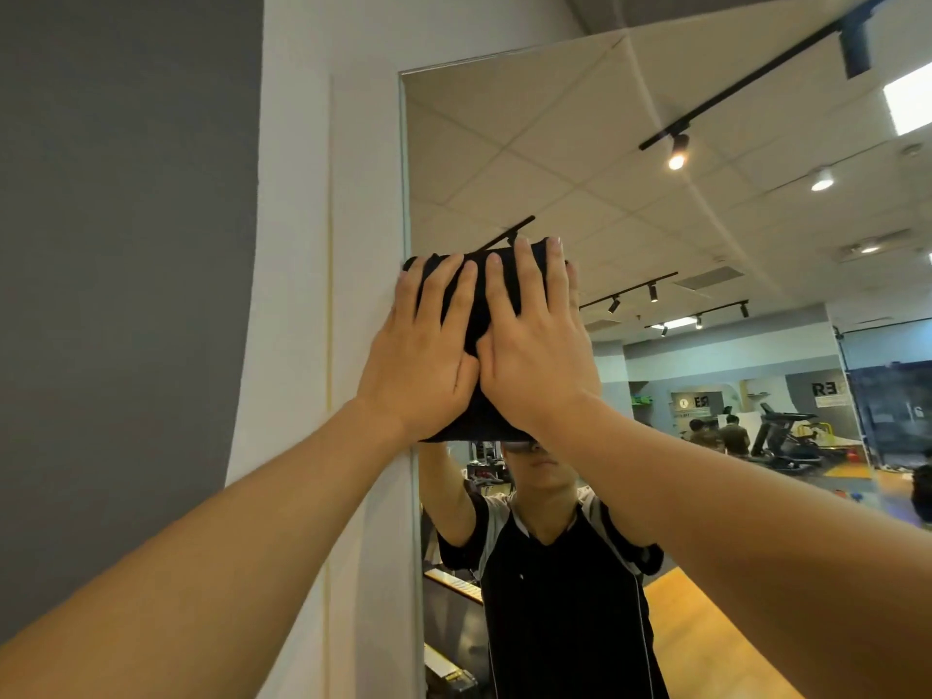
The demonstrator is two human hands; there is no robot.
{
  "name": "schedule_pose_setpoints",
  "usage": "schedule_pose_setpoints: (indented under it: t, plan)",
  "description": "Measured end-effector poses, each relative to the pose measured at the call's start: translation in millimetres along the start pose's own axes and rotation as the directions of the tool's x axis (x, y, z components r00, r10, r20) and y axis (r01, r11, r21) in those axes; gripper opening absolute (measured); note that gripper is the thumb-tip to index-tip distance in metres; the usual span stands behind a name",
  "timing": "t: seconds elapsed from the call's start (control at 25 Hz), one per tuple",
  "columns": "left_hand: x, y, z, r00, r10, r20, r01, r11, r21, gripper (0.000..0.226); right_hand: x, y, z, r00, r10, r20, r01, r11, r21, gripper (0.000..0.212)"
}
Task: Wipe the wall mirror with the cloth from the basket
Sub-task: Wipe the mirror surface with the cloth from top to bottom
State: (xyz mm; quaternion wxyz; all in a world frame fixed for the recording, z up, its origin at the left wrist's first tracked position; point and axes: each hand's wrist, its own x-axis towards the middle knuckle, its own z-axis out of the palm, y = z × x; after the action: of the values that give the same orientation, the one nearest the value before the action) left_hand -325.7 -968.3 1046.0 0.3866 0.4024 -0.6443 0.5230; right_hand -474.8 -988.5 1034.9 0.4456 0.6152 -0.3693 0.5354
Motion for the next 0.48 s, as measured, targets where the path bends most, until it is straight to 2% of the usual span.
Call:
schedule_pose_setpoints:
  t: [0.28,0.48]
  plan:
    - [-9,-3,-2,1.000,-0.008,-0.023,0.008,1.000,-0.019,0.075,-4,-8,5,1.000,-0.002,-0.005,0.002,1.000,-0.010,0.063]
    - [-44,13,3,0.999,-0.033,-0.036,0.031,0.998,-0.047,0.073,-41,-11,-1,1.000,-0.009,0.029,0.008,1.000,0.022,0.063]
